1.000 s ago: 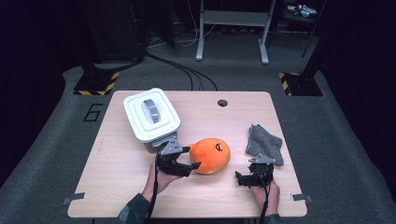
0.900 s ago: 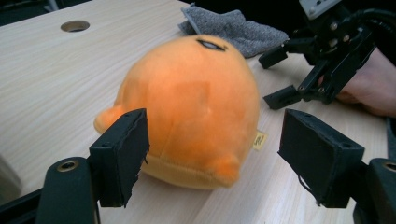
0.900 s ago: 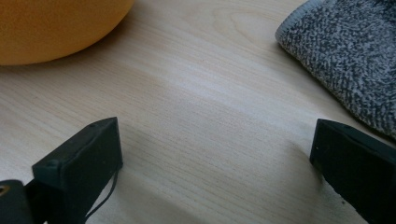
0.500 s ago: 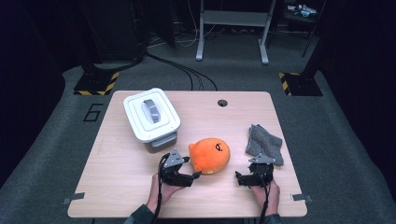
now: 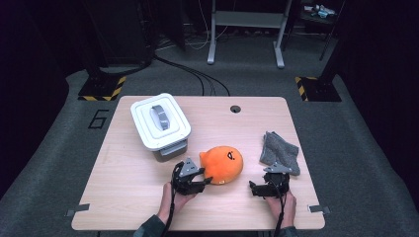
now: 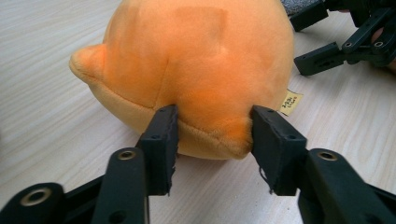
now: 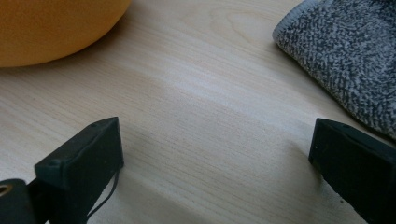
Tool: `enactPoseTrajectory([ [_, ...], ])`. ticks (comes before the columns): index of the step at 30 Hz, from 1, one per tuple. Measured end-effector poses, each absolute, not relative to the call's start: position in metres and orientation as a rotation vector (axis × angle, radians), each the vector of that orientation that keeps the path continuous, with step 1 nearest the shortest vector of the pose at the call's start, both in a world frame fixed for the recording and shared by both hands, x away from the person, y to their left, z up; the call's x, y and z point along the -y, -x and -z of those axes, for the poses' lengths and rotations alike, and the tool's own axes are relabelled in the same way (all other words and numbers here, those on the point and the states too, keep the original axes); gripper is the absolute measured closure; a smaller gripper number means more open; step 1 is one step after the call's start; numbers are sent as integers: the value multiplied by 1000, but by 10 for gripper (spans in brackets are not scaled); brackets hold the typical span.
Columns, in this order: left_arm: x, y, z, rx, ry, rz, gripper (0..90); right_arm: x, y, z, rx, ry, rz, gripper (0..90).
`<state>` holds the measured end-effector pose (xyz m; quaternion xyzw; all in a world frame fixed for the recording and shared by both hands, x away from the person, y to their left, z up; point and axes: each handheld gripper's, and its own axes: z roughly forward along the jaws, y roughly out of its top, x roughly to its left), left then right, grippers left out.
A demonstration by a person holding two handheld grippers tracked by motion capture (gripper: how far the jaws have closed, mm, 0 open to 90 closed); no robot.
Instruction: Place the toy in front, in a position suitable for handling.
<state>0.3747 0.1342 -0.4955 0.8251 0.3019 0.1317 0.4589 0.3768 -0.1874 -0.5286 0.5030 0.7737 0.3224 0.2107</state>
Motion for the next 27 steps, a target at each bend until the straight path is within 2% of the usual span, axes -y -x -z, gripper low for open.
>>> enactPoseTrajectory([
  [8, -136, -389, 493, -698, -2055, -308, 576, 188, -377, 528, -2156, -1395, -897, 22],
  [12, -140, -399, 493, -682, -2059, -277, 553, 188, -377, 528, -2157, -1393, -898, 22],
  [15, -141, -399, 493, -707, -2051, -275, 481, 188, -377, 528, -2163, -1380, -893, 22],
  [17, -142, -397, 493, -713, -2054, -262, 394, 189, -377, 528, -2168, -1375, -892, 22],
  [19, -141, -395, 494, -713, -2048, -264, 359, 189, -377, 528, -2171, -1370, -890, 22],
  [22, -142, -390, 496, -707, -2043, -249, 364, 188, -377, 528, -2168, -1379, -894, 22],
  [27, -141, -387, 502, -722, -2045, -266, 492, 189, -377, 528, -2169, -1378, -892, 22],
])
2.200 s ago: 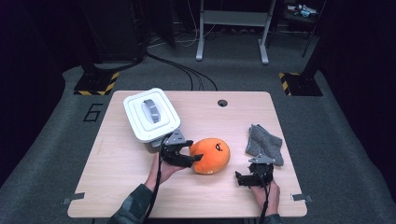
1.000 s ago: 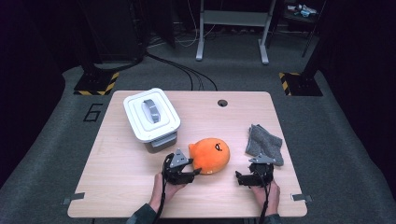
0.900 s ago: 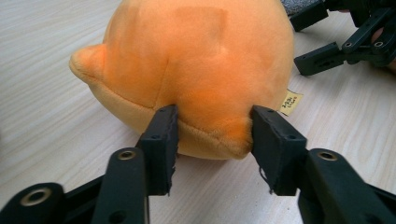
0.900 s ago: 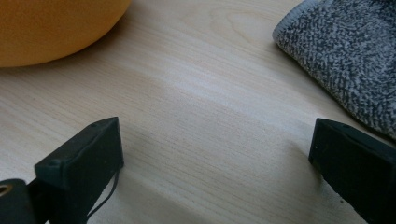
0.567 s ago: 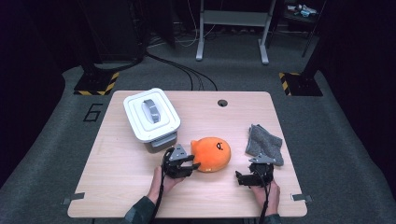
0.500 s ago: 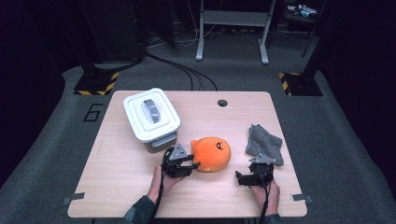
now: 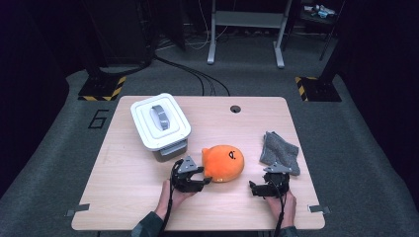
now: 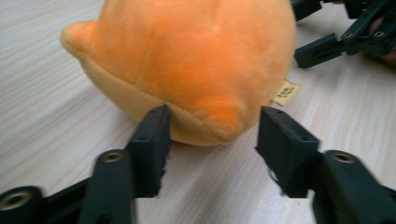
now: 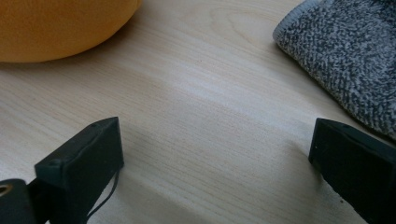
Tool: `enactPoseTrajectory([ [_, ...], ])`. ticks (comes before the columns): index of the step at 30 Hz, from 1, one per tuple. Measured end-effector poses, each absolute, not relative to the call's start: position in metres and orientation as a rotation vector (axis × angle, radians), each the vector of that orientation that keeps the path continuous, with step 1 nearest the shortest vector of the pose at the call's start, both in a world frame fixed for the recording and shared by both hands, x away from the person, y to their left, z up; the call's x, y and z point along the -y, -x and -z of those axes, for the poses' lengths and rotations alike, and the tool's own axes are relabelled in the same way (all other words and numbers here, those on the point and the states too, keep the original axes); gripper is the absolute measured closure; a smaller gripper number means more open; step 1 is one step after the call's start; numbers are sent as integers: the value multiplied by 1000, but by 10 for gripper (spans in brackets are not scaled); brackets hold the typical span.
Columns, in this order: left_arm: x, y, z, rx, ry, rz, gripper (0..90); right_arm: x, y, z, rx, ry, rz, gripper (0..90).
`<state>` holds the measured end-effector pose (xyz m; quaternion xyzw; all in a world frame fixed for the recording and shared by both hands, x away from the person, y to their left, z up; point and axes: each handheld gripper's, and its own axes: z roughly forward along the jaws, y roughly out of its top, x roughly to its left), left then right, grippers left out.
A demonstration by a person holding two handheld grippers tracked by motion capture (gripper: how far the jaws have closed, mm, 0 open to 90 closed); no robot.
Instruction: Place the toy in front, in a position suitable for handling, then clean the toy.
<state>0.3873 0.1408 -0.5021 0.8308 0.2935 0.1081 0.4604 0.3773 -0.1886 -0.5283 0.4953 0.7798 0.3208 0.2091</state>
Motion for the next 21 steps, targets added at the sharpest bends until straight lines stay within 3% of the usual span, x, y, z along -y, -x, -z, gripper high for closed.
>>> enactPoseTrajectory([
  [13, -140, -385, 497, -734, -2075, -278, 720, 193, -378, 521, -2168, -1395, -921, 0],
  [21, -141, -386, 499, -732, -2054, -264, 786, 214, -395, 481, -2083, -1390, -924, 36],
])
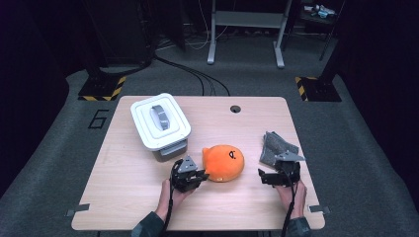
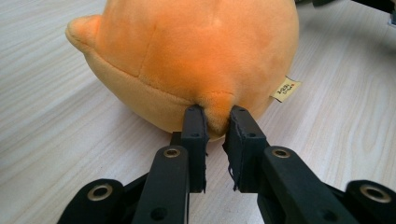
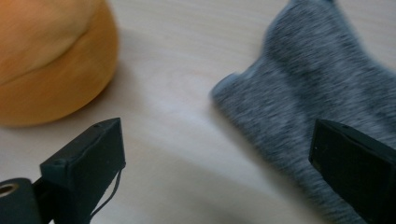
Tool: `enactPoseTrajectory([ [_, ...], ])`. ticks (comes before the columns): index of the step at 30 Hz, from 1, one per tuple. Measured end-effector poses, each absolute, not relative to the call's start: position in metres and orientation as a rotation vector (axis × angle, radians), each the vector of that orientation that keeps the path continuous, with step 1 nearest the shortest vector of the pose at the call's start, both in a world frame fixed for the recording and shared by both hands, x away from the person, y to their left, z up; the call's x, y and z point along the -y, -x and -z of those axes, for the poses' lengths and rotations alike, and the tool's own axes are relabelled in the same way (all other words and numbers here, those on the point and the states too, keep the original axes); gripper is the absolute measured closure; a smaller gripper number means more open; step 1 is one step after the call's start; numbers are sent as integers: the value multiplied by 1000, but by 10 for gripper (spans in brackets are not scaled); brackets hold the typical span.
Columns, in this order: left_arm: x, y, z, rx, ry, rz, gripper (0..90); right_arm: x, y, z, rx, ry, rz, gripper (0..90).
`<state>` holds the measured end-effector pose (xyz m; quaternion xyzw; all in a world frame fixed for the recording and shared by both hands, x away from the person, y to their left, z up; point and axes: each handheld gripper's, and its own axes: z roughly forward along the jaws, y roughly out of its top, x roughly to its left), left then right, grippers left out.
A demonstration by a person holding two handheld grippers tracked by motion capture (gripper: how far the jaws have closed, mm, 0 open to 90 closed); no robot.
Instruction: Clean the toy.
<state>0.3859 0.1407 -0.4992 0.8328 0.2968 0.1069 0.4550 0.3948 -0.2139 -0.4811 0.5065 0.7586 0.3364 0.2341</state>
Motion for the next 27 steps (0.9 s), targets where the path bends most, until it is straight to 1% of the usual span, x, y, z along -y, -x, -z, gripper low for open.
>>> enactPoseTrajectory([
  [2, -141, -386, 499, -733, -2052, -256, 794, 217, -400, 479, -2079, -1400, -922, 40],
  [3, -141, -387, 500, -742, -2049, -247, 797, 221, -412, 476, -2055, -1431, -904, 58],
  [4, -141, -387, 500, -742, -2049, -247, 797, 221, -412, 476, -2055, -1431, -904, 58],
  [5, -141, -387, 500, -743, -2051, -241, 797, 224, -427, 477, -2063, -1472, -849, 33],
  [12, -141, -388, 498, -740, -2067, -229, 797, 225, -457, 488, -2085, -1555, -790, 43],
  [14, -141, -389, 498, -740, -2065, -226, 797, 225, -461, 493, -2092, -1576, -768, 98],
  [15, -141, -389, 498, -741, -2063, -225, 797, 224, -462, 495, -2092, -1583, -752, 166],
  [16, -141, -389, 498, -741, -2063, -225, 797, 224, -462, 495, -2092, -1583, -752, 166],
  [17, -141, -389, 498, -741, -2060, -223, 797, 224, -462, 499, -2089, -1576, -725, 288],
  [18, -141, -389, 498, -741, -2060, -223, 797, 224, -462, 499, -2089, -1576, -725, 288],
  [19, -141, -389, 498, -739, -2055, -218, 797, 226, -461, 502, -2068, -1553, -713, 389],
  [20, -141, -389, 498, -737, -2055, -218, 797, 226, -460, 503, -2062, -1570, -720, 408],
  [23, -141, -390, 498, -739, -2057, -221, 797, 232, -457, 508, -2038, -1565, -758, 515],
  [24, -141, -390, 498, -738, -2057, -222, 797, 232, -457, 508, -2038, -1565, -758, 515],
  [25, -141, -390, 498, -740, -2054, -225, 797, 233, -455, 509, -2022, -1568, -767, 595],
  [27, -141, -390, 498, -735, -2054, -228, 797, 234, -454, 508, -2013, -1592, -773, 648],
])
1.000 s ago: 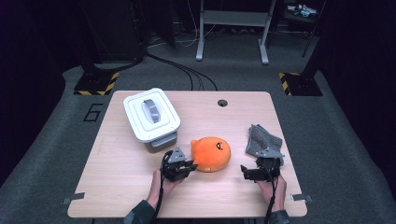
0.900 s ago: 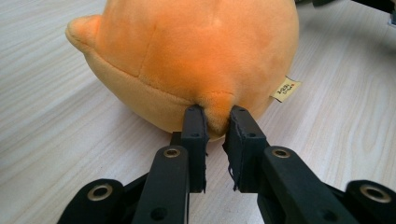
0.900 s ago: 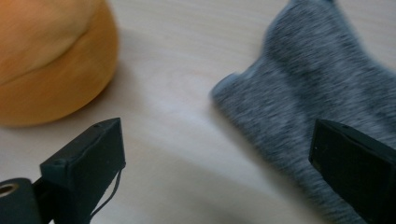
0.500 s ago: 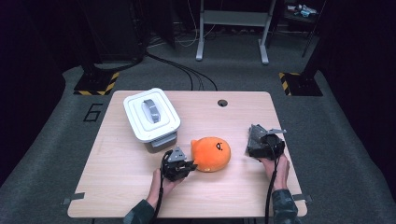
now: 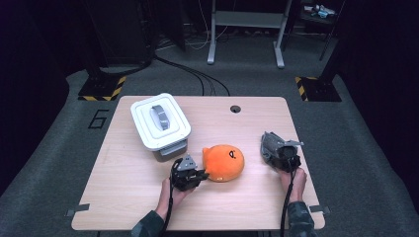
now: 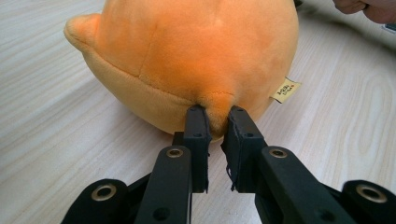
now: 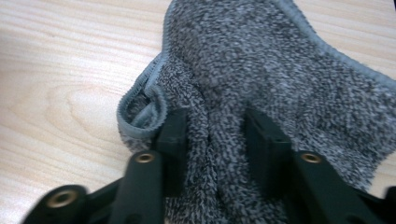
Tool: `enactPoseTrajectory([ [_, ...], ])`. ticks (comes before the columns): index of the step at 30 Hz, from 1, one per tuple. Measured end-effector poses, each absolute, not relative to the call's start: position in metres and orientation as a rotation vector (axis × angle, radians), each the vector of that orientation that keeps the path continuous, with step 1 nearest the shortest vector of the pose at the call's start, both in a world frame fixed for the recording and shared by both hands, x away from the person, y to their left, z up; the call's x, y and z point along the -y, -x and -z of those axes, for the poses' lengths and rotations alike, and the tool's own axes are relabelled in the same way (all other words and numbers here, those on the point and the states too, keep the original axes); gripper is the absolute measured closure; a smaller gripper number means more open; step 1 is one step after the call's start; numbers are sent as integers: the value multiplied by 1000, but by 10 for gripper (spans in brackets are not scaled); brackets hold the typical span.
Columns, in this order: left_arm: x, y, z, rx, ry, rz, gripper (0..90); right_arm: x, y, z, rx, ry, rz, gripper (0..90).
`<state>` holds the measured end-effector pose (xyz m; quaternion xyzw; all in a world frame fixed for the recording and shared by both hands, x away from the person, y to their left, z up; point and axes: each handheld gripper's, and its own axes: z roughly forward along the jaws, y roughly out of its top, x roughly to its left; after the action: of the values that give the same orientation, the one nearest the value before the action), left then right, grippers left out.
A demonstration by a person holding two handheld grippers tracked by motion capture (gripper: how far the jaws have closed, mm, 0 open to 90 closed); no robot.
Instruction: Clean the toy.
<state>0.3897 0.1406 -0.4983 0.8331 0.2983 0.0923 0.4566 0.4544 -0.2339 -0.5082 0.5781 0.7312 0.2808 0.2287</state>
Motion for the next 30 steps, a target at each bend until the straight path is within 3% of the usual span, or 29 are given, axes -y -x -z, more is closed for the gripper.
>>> enactPoseTrajectory([
  [11, -141, -390, 498, -728, -2058, -235, 797, 239, -449, 500, -1979, -1565, -841, 831],
  [15, -141, -390, 498, -728, -2062, -230, 795, 240, -448, 499, -1987, -1573, -864, 815],
  [16, -141, -390, 497, -723, -2063, -235, 795, 243, -448, 499, -1998, -1576, -883, 743],
  [17, -141, -390, 497, -723, -2063, -235, 795, 243, -448, 499, -1998, -1576, -883, 743],
  [18, -141, -389, 498, -723, -2064, -231, 794, 246, -449, 497, -2003, -1580, -907, 569],
  [19, -141, -389, 498, -723, -2064, -231, 794, 247, -448, 496, -2002, -1580, -915, 520],
  [20, -141, -389, 498, -721, -2064, -237, 794, 248, -449, 494, -1995, -1573, -919, 416],
  [21, -141, -389, 498, -721, -2064, -237, 794, 248, -449, 494, -1995, -1573, -919, 416],
  [22, -141, -390, 498, -718, -2066, -234, 794, 249, -452, 494, -1990, -1597, -897, 290],
  [25, -142, -390, 498, -713, -2074, -234, 794, 251, -461, 496, -1997, -1623, -869, 178],
  [27, -142, -390, 498, -717, -2072, -234, 794, 250, -468, 498, -2016, -1647, -861, 173],
  [30, -142, -391, 499, -722, -2071, -228, 793, 249, -476, 502, -2045, -1653, -817, 247],
])
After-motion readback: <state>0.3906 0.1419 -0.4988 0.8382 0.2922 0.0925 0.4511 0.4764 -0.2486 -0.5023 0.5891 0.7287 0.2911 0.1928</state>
